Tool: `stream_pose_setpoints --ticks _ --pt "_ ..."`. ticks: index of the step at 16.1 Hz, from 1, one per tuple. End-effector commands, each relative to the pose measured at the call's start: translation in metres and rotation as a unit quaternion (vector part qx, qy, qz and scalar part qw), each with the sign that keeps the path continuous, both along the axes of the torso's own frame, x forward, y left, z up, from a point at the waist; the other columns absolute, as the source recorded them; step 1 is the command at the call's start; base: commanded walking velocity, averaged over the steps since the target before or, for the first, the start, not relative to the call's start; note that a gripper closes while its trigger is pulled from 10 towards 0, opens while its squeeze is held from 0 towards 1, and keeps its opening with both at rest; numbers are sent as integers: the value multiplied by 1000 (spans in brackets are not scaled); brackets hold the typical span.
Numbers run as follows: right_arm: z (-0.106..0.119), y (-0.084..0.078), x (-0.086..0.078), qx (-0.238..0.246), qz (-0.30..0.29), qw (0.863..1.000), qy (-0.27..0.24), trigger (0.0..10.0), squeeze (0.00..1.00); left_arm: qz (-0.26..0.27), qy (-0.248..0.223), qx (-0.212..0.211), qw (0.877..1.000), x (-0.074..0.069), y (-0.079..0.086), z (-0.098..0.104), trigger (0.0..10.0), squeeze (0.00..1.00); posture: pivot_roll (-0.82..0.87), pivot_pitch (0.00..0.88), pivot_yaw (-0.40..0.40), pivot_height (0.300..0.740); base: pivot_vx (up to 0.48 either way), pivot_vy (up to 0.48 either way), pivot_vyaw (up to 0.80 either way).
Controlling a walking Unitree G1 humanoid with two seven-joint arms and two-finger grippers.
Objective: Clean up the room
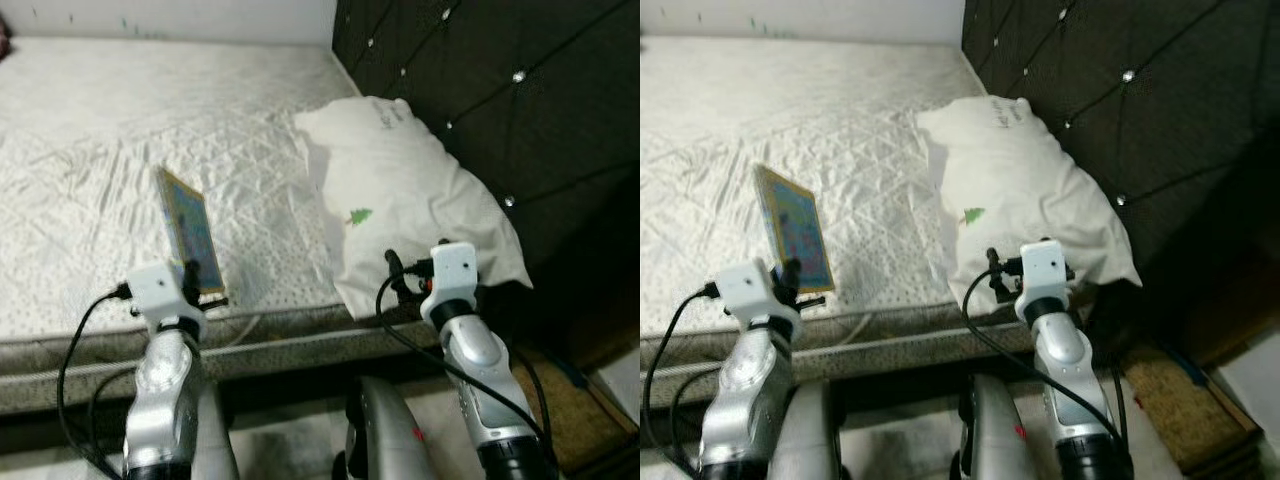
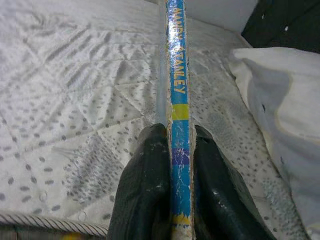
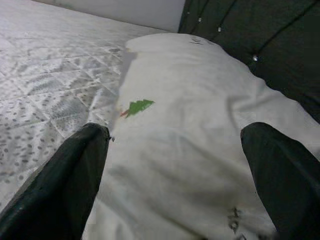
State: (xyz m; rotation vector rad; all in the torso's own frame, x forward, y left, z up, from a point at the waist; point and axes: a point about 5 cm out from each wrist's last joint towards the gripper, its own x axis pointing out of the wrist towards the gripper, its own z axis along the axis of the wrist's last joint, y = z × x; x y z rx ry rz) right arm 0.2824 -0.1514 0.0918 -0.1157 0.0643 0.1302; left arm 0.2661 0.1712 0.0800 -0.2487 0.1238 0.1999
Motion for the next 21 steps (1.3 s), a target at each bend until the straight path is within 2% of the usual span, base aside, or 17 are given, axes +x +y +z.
stream_pose_setpoints --ticks 1,3,5,8,11,16,21 --pt "0 -2 0 -4 -1 1000 1 10000 0 0 -12 -39 999 11 -11 4 10000 0 -17 0 -103 561 0 0 0" --pt "4 -2 -3 -1 11 1000 -6 10000 0 5 4 -57 998 24 -11 -1 10000 0 -36 0 -102 561 0 0 0" --pt "7 -5 -9 2 21 1000 -6 10000 0 -7 -5 -62 998 30 -14 4 10000 0 -56 0 -98 561 0 0 0" --pt "5 -11 -17 5 22 1000 0 10000 0 -15 -12 -53 998 24 -14 1 10000 0 -58 0 -91 541 0 0 0" --pt "6 -9 -14 5 21 1000 1 10000 0 -13 -14 -43 999 16 -11 -2 10000 0 -42 4 -92 526 0 0 0" --pt "5 -6 -11 8 22 1000 2 10000 0 -13 -45 -56 997 23 -11 15 10000 0 -32 1 -86 526 0 0 0" --pt "5 -6 -10 10 20 1000 1 10000 0 -15 -45 -55 997 23 -10 15 10000 0 -34 0 -85 526 0 0 0"
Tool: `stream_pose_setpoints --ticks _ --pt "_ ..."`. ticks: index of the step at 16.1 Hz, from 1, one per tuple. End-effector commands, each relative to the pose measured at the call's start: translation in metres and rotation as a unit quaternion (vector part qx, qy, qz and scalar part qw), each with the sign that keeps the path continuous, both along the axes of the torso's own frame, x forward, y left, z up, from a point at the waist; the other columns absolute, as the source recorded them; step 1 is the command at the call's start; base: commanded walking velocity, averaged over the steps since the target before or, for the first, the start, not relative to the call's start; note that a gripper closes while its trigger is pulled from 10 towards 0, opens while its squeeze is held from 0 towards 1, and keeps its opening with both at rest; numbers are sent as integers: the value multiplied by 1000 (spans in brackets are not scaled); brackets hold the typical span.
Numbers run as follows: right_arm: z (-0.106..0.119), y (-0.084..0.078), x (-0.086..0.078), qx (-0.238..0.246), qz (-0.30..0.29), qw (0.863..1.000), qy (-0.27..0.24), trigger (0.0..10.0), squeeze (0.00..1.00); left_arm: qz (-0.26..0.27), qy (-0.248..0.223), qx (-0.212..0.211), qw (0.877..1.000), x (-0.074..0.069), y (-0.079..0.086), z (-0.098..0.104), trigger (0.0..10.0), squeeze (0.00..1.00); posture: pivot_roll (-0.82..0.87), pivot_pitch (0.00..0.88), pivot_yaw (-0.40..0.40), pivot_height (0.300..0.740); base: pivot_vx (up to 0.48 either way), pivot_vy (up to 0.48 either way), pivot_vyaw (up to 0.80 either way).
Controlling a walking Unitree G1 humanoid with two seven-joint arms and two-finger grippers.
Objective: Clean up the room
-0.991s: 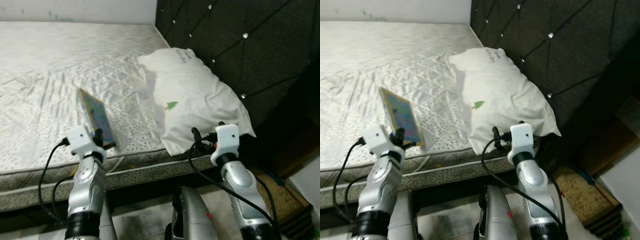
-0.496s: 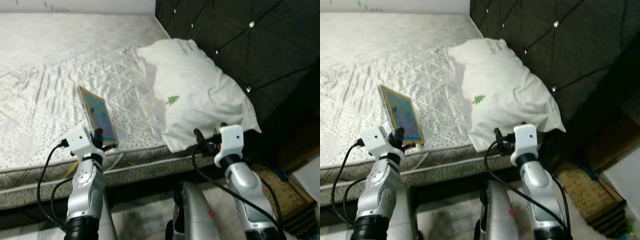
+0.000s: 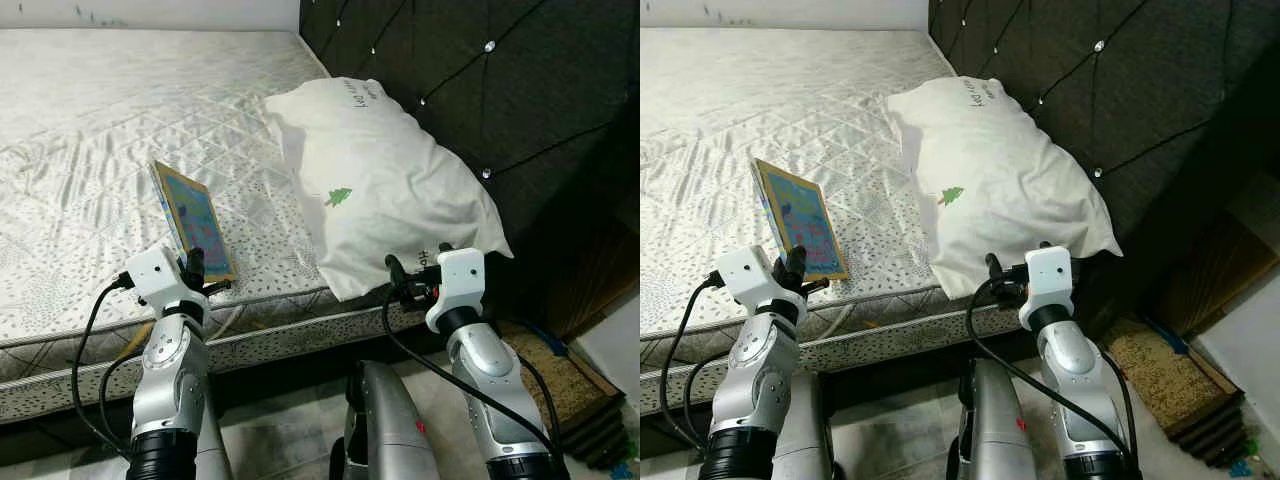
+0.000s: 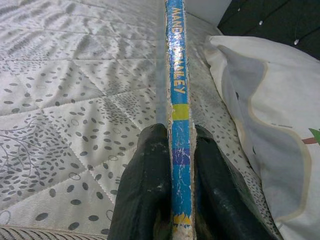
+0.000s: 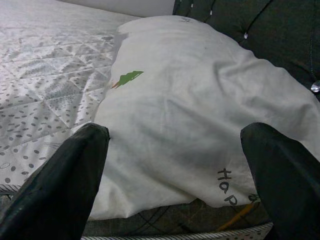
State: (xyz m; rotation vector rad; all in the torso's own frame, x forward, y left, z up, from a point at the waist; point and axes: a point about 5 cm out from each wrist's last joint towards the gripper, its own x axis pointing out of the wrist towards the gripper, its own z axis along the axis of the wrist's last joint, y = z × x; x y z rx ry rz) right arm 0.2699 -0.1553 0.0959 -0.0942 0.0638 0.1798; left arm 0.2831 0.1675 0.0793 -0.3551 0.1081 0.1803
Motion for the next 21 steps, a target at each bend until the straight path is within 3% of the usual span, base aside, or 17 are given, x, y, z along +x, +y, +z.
stream_pose_setpoints --ticks 1,9,13,17,18,21 --pt "1 -3 3 -1 -5 1000 -1 10000 0 -9 -32 -3 999 7 -7 16 10000 0 -33 0 -87 526 0 0 0" --pt "2 -1 4 -6 2 1000 -3 10000 0 -11 -38 -6 999 7 -8 17 10000 0 -35 0 -93 526 343 0 0" --pt "2 0 5 -5 1 1000 -3 10000 0 -10 -8 -8 1000 10 -12 10 10000 0 -36 0 -89 526 138 0 0" --pt "2 -3 6 -8 -5 1000 -2 10000 0 -92 65 -51 992 12 -41 -7 10000 0 -39 4 -87 526 0 0 0" --pt "2 -3 5 -10 -7 1000 -3 10000 0 -123 73 -89 986 16 -55 -7 10000 0 -39 4 -87 526 0 0 0" --pt "5 -11 -5 -13 14 1000 9 10000 0 -170 130 -122 969 23 -78 -13 10000 0 -67 12 -85 526 0 0 0"
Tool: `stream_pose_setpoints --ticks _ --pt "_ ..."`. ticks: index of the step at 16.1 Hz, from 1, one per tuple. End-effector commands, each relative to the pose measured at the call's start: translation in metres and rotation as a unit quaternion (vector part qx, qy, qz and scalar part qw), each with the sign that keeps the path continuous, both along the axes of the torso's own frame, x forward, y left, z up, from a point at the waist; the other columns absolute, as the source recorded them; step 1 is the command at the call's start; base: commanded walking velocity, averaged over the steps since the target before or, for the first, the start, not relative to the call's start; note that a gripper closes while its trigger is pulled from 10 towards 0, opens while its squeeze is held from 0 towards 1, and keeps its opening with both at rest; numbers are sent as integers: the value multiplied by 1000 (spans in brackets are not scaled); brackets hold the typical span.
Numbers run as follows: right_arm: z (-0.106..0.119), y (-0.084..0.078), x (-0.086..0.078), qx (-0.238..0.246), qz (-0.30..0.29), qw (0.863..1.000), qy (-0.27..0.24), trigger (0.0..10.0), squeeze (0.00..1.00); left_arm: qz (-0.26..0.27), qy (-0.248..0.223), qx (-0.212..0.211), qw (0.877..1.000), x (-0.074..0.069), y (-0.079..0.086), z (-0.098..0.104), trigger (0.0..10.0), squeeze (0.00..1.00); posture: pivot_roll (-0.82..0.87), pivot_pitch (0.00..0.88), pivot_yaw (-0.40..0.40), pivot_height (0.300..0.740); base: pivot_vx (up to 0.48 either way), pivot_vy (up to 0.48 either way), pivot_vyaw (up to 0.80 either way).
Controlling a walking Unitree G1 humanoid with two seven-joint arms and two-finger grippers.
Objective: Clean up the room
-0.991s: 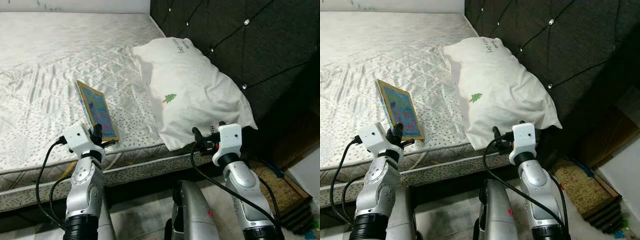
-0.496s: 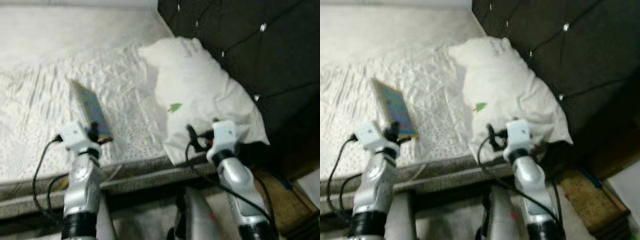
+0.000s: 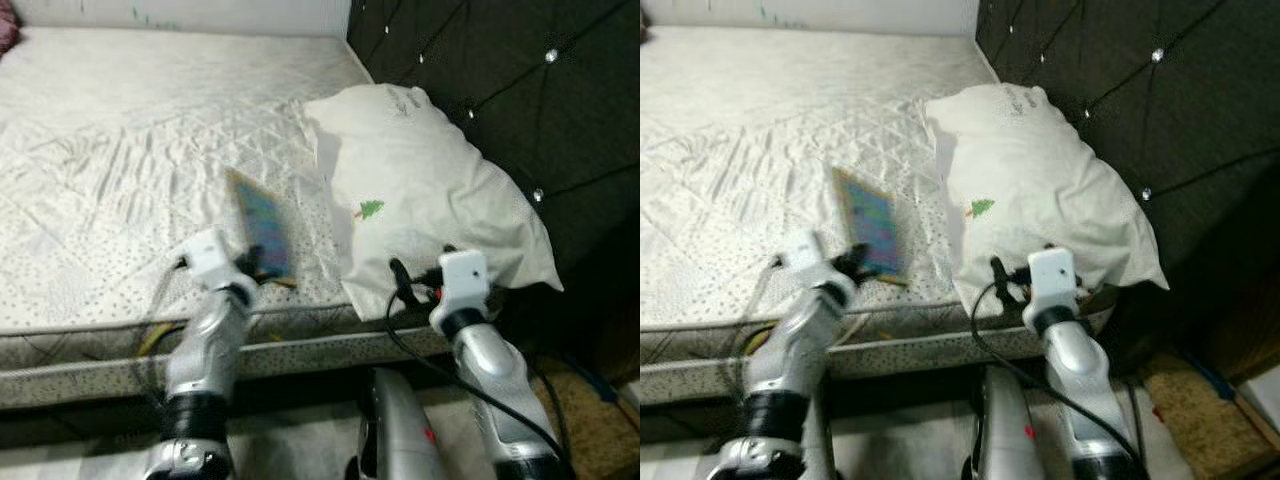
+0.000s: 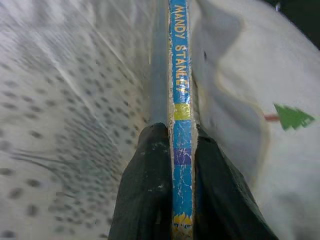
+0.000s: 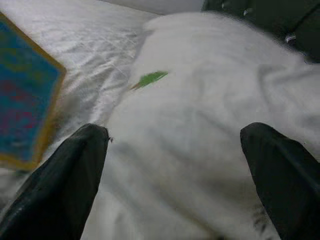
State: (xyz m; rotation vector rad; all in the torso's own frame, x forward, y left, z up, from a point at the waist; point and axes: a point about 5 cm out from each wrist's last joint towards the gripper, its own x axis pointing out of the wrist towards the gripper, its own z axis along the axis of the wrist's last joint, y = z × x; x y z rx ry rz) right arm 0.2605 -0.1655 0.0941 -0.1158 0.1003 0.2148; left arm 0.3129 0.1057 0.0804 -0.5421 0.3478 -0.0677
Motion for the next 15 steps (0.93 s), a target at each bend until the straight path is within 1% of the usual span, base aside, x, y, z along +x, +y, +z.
stream_pose_setpoints --ticks 1,2,3,5,6,7,8,10,11,12,13,14,15 --pt "11 2 -3 16 35 999 -6 10000 0 -53 64 -24 996 -7 -21 -18 10000 0 -83 20 -83 526 0 0 0" --pt "15 4 -11 24 72 997 1 10000 0 -56 80 -38 994 -7 -23 -20 10000 0 -104 26 -84 526 0 0 0" --pt "20 4 -23 32 110 993 14 10000 0 -73 94 -61 991 -6 -31 -22 10000 0 -122 29 -84 526 0 0 0" --pt "23 -3 -30 20 113 993 19 10000 0 -81 107 -79 988 -4 -37 -23 10000 0 -153 35 -87 526 0 0 0" --pt "24 -11 -32 7 100 995 21 10000 0 -83 117 -114 983 0 -43 -21 10000 0 -173 39 -86 526 0 0 0" --pt "27 -14 -33 4 95 995 22 10000 0 -87 116 -141 979 3 -49 -15 10000 0 -179 42 -87 526 0 0 0" --pt "28 -15 -32 1 93 995 21 10000 0 -101 105 -151 978 6 -56 -8 10000 0 -182 39 -88 526 0 0 0" --pt "31 -11 -33 -8 104 994 19 10000 0 -114 92 -180 973 11 -64 4 10000 0 -187 35 -90 526 0 0 0" --pt "31 -9 -33 -9 106 994 19 10000 0 -112 90 -201 969 14 -66 9 10000 0 -189 35 -91 526 0 0 0" --pt "32 -8 -33 -8 106 994 20 10000 0 -99 83 -213 968 19 -65 13 10000 0 -189 37 -93 526 0 0 0" --pt "33 -9 -32 -6 101 995 19 10000 0 -99 90 -215 967 21 -65 12 10000 0 -188 36 -96 526 0 0 0" --pt "34 -11 -29 -6 93 996 17 10000 0 -99 100 -210 968 22 -60 8 10000 0 -192 34 -94 526 0 0 0" --pt "34 -12 -28 -7 87 996 14 10000 0 -104 109 -213 965 21 -58 3 10000 0 -192 33 -94 526 0 0 0"
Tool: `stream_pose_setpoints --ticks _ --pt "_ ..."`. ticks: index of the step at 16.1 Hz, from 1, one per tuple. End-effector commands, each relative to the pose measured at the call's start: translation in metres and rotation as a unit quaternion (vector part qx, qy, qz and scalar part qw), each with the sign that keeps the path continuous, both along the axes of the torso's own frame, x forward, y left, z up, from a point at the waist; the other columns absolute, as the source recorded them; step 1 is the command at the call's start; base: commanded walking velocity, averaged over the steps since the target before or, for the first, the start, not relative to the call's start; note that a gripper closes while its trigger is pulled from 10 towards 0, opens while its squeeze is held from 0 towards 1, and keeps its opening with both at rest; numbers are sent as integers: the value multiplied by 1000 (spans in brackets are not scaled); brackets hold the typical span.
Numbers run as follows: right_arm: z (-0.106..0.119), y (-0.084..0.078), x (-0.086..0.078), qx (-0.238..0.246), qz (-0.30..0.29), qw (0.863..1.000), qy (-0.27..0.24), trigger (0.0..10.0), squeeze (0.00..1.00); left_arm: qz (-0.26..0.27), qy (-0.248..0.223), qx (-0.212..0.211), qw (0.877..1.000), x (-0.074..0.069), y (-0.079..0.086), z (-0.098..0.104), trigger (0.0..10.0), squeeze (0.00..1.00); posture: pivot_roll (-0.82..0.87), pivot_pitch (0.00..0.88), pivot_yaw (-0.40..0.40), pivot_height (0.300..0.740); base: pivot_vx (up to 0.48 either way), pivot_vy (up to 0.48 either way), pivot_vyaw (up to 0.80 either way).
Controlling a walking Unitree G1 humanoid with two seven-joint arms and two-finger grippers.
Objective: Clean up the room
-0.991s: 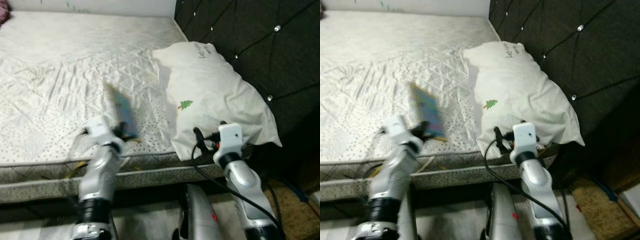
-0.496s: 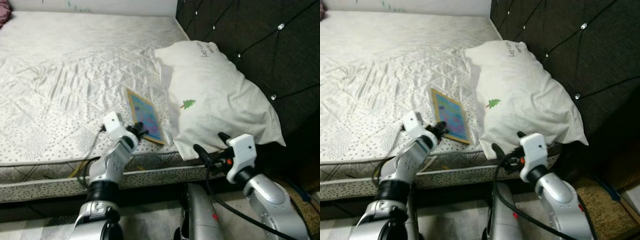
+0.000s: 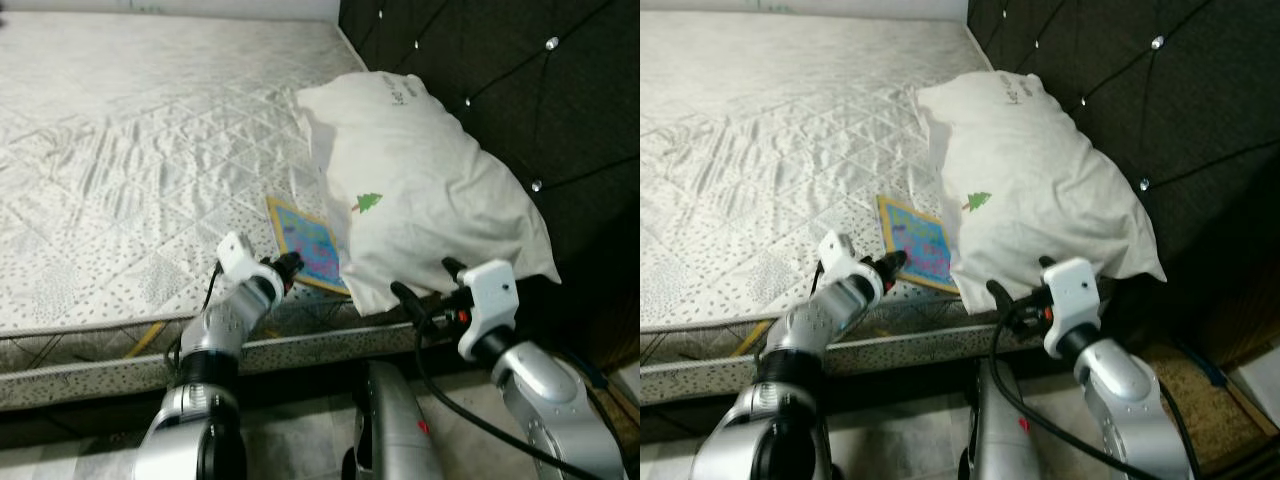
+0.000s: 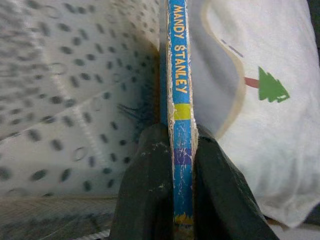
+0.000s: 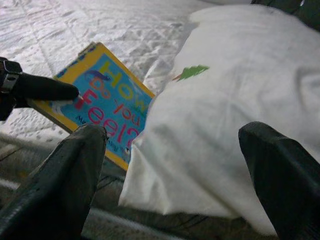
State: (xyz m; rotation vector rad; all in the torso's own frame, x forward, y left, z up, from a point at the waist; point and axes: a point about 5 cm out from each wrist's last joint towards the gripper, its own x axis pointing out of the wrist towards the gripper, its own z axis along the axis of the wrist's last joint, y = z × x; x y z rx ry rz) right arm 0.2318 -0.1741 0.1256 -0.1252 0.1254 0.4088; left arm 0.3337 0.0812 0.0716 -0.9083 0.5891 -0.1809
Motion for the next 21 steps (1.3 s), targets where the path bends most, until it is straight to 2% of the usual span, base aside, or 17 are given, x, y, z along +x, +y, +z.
stream_pose_setpoints --ticks 1,3,4,5,12,18,19,21 --pt "4 -4 2 -5 -13 1000 -6 10000 0 -51 -4 -34 998 0 -32 9 10000 0 -192 33 -94 526 0 0 0" --pt "4 -4 4 -6 -16 1000 -7 10000 0 -48 6 -9 999 4 -20 0 10000 0 -192 32 -93 526 0 0 0" --pt "4 -4 4 -5 -18 1000 -9 10000 0 -36 12 1 999 6 -12 -3 10000 471 -192 28 -92 526 0 0 0" --pt "4 -3 5 -5 -18 1000 -9 10000 0 -32 16 10 999 7 -9 -5 10000 1000 -192 27 -92 526 0 0 0" --pt "3 -2 7 -9 -21 1000 -14 10000 0 7 11 67 998 17 27 -10 10000 1000 -192 23 -95 526 0 0 0" --pt "1 0 10 -11 -19 1000 -16 10000 0 20 1 114 993 20 43 -11 10000 1000 -179 11 -94 526 0 0 0" --pt "1 3 12 -9 -18 1000 -19 10000 0 46 -1 139 989 21 54 -11 10000 1000 -174 8 -93 526 0 0 0" --pt "1 5 14 -8 -17 1000 -21 10000 0 52 -12 157 986 23 58 -8 10000 1000 -163 4 -89 526 0 0 0"
